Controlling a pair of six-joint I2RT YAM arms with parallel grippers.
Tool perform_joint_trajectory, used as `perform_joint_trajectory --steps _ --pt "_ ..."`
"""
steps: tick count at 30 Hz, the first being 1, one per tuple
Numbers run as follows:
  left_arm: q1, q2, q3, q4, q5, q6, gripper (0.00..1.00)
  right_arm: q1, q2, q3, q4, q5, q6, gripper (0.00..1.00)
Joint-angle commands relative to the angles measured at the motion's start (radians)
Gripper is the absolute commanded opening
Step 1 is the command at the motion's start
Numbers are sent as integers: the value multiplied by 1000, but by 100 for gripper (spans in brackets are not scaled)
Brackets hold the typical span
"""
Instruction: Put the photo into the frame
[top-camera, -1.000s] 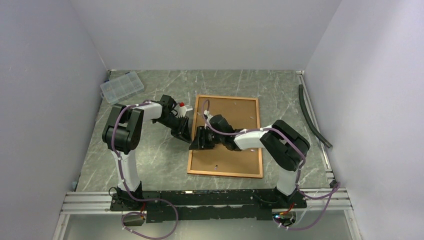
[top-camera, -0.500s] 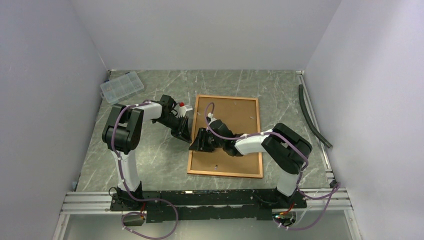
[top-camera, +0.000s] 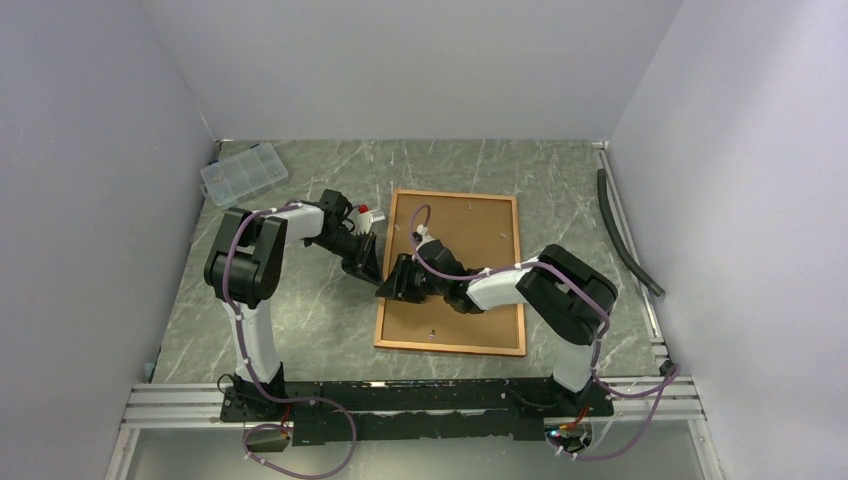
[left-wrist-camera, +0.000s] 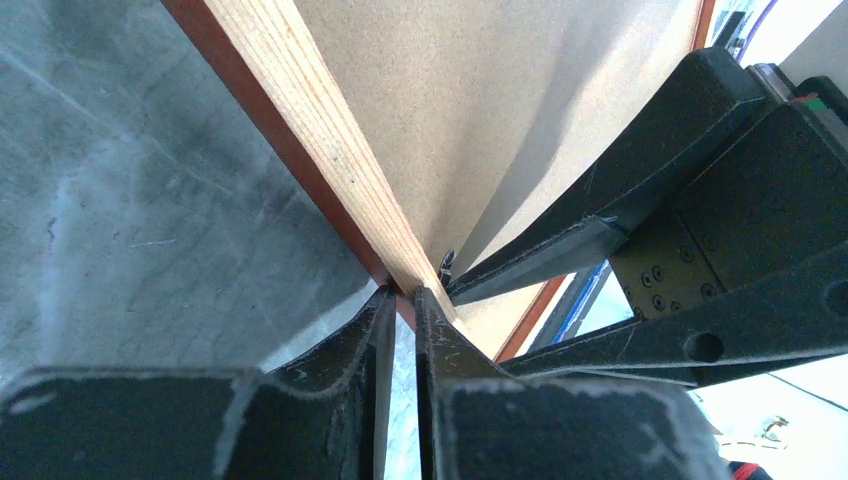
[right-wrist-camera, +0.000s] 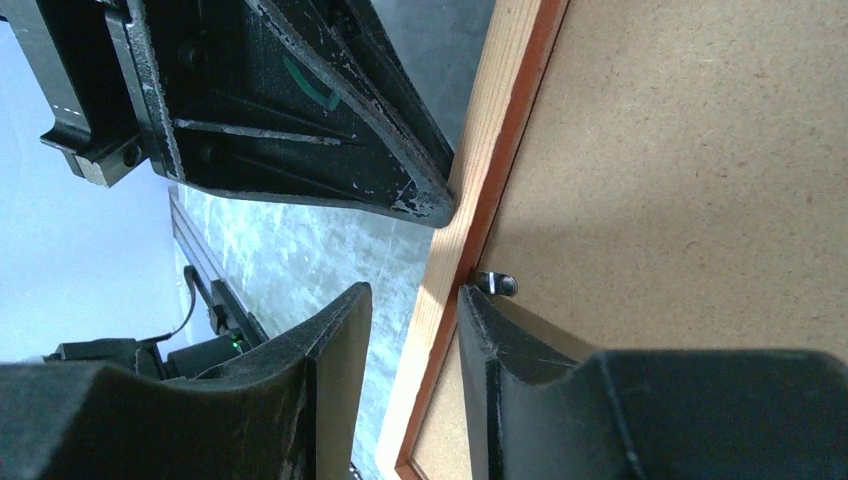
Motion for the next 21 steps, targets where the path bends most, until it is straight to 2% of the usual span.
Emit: perform_joint_trajectory --steps 1,7,10,13,16,21 --pt "-8 21 0 18 7 21 16 4 24 13 10 31 4 41" --pt "-2 4 13 -14 1 37 15 2 -34 13 -20 45 -34 41" --pt "30 -12 44 -52 10 36 17 -15 -98 18 -23 12 -71 44" --pt "88 -53 88 -60 30 14 26 -77 -195 23 -40 -28 -109 48" --pt "123 -63 145 -48 46 -13 40 -161 -252 52 -94 -68 -150 49" --pt "117 15 254 7 47 -95 56 -292 -195 159 -153 -155 -199 53"
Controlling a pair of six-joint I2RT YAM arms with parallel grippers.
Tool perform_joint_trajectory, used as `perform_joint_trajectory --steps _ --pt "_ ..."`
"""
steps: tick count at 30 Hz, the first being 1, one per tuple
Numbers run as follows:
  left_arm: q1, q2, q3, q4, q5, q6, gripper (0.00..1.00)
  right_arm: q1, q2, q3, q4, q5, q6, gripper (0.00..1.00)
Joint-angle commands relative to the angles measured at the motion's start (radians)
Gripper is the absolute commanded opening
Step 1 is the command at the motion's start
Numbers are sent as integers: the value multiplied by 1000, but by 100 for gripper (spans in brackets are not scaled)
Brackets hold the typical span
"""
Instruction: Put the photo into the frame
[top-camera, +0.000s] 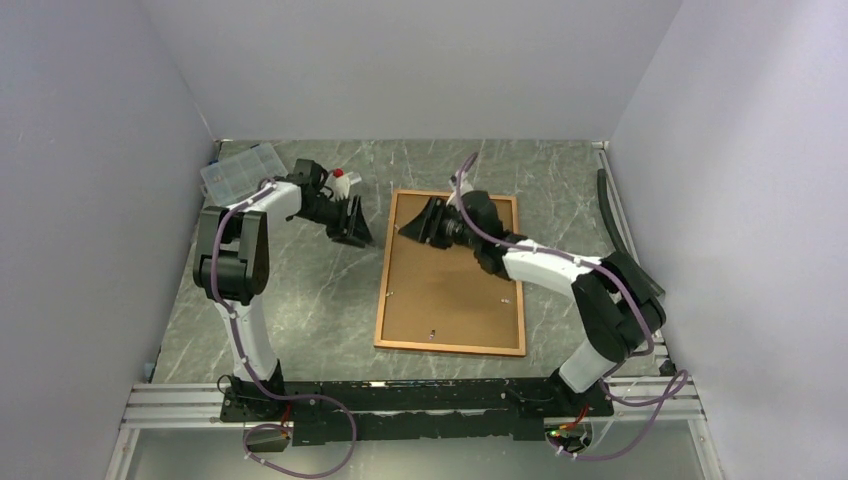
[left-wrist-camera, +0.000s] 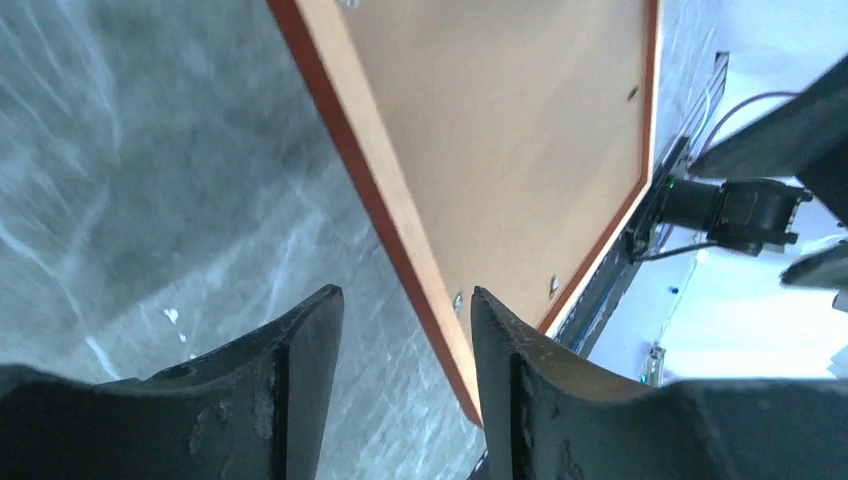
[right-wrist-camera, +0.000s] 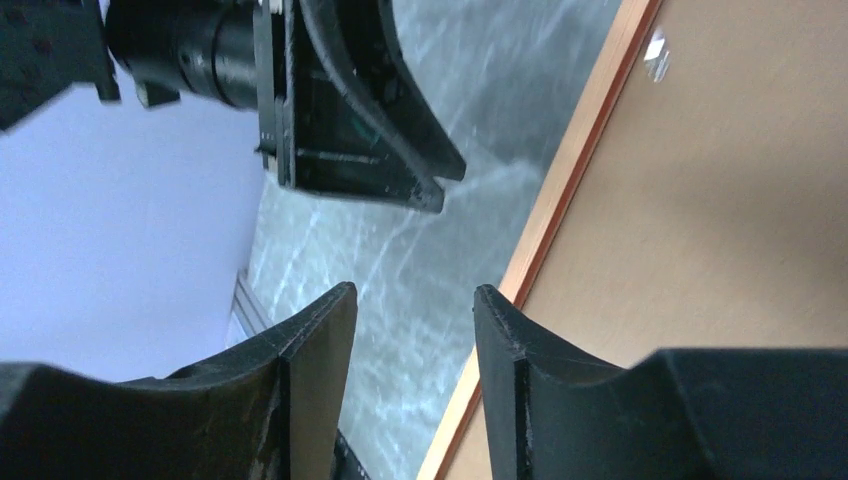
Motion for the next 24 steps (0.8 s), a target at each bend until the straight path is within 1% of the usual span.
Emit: perform_joint_trajectory --steps 1,4,8,15,20,24 --pt "-21 40 109 53 37 -74 57 -97 56 106 -43 -99 -74 53" --pt "-31 98 150 80 34 -100 57 -130 136 180 -78 -125 -103 56" --pt "-49 158 184 109 17 -127 55 -149 254 267 -91 -159 -109 57" --pt "-57 221 185 144 5 -158 41 -150 417 389 -100 -177 -105 56" --pt "-60 243 173 158 -1 -161 32 -150 499 468 -108 -194 -107 56" --pt "-60 258 174 138 1 -147 26 -150 554 534 -136 -187 -128 55"
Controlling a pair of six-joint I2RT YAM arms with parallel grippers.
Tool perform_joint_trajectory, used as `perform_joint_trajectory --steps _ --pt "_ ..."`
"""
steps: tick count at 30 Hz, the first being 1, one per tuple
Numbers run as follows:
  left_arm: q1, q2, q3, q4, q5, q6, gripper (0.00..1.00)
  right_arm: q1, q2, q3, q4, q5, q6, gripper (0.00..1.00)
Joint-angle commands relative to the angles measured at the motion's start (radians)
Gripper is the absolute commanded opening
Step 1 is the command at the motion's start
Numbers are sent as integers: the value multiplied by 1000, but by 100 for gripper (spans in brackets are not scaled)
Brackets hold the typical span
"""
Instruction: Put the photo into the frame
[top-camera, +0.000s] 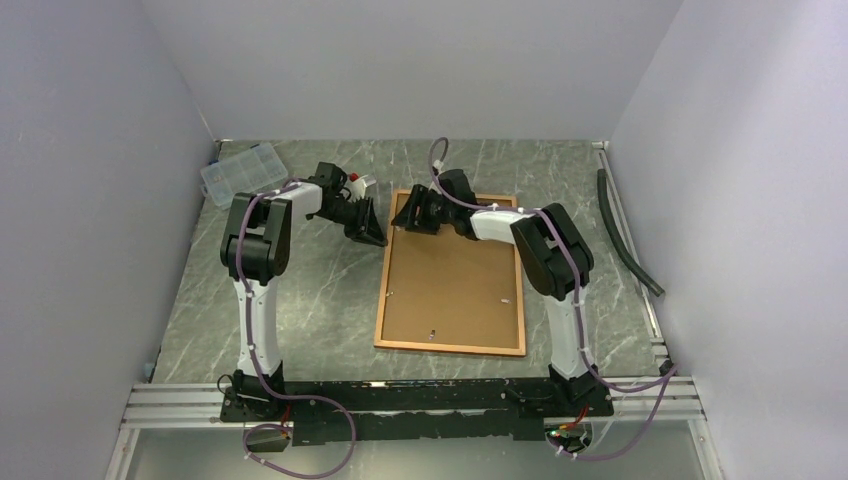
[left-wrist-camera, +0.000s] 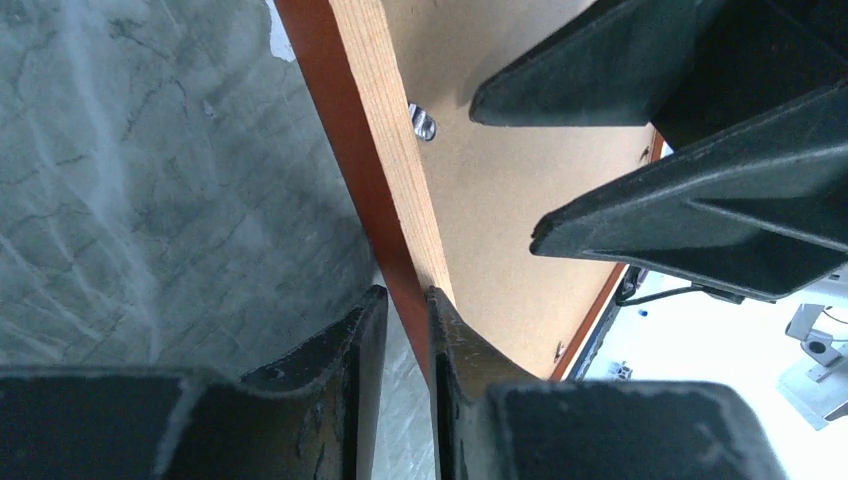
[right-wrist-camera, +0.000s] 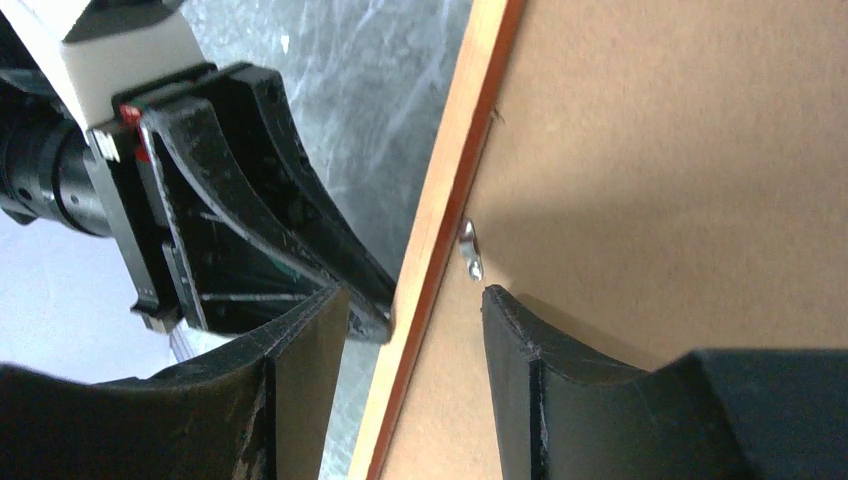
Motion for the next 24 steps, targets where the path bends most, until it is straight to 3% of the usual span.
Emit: perform_joint_trajectory --steps 1,24 --pt "-6 26 13 0 -12 14 25 -2 44 97 -4 -13 -42 55" --pt "-6 11 -21 20 -2 13 17 2 119 166 -49 -110 -78 50"
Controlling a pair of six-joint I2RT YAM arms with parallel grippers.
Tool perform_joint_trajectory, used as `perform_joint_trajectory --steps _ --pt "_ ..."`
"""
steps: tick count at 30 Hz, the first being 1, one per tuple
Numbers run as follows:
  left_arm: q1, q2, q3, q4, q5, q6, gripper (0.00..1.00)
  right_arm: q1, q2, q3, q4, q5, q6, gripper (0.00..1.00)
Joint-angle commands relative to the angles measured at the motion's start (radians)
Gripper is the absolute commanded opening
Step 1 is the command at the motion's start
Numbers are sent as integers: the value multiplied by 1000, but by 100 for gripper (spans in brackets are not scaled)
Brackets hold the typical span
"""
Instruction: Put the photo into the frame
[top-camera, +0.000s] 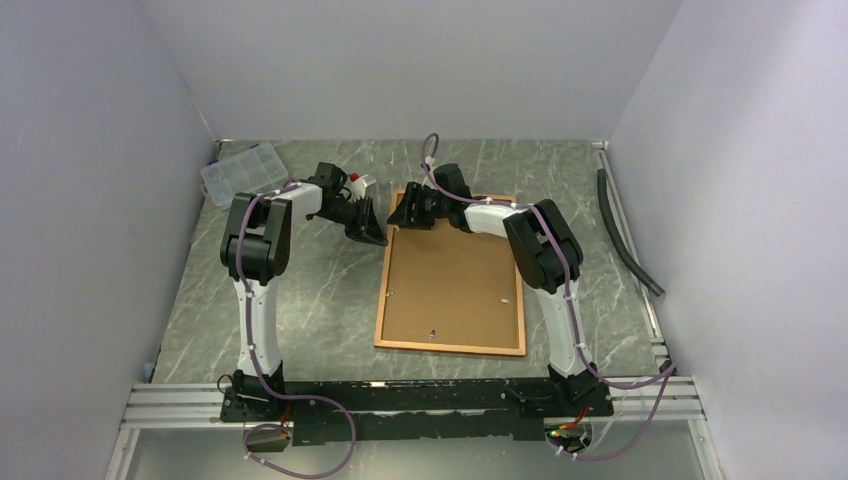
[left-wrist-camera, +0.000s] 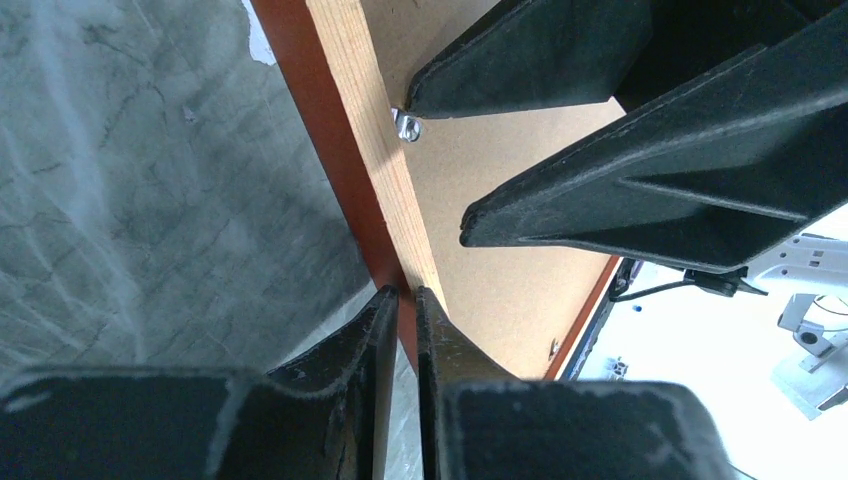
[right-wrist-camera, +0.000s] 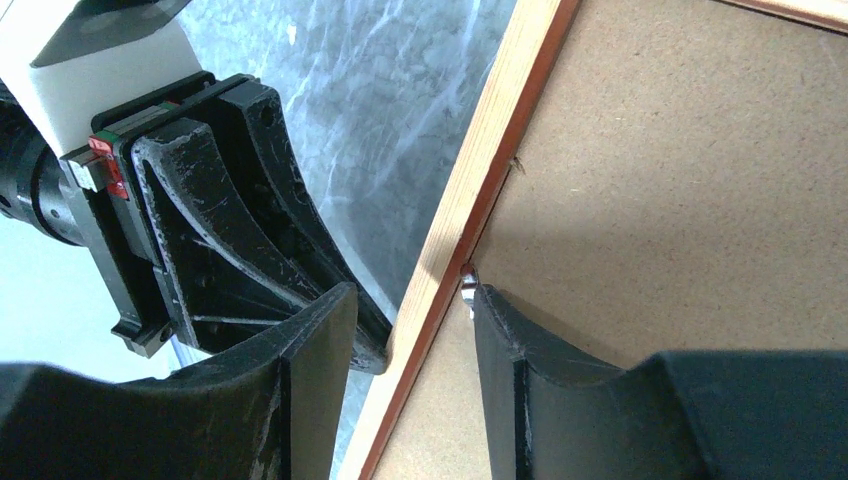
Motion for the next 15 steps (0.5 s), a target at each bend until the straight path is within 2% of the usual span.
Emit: perform_joint_trajectory --steps 1,9,15 --pt "-6 11 -17 9 -30 13 17 4 11 13 10 -32 -11 50" --pt "-7 9 -18 10 -25 11 17 13 9 2 37 -39 12 49" --pt "-6 9 -18 9 -25 12 16 9 46 50 -3 -51 -14 49"
